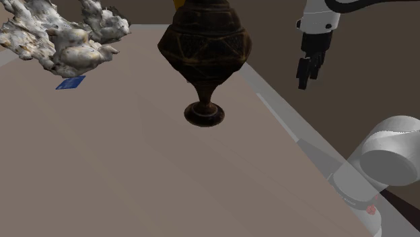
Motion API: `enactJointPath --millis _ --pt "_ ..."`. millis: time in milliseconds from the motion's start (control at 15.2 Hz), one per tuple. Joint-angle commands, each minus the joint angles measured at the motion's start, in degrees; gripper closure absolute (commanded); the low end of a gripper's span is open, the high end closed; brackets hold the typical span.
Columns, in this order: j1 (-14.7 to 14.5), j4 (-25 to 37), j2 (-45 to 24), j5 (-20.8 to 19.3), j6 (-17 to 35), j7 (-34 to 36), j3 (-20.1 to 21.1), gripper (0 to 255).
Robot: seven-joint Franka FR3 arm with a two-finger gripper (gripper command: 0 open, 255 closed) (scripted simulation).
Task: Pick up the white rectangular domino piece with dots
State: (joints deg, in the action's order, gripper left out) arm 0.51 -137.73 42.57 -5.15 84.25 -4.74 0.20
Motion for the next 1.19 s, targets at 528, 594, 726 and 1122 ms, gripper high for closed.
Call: enactJointPath --millis 528,594,726,1122 --pt "-0.93 7.29 -9.10 7.80 4.22 16.04 8.73 0" --pt "-0.94 8.52 -10.49 8.46 4.76 18.00 9.74 0" --pt "-0.93 11.20 -13.42 9.51 5.81 21.91 11.70 0" --pt "-0.56 20.97 -23.29 10.59 8.40 33.68 17.22 0"
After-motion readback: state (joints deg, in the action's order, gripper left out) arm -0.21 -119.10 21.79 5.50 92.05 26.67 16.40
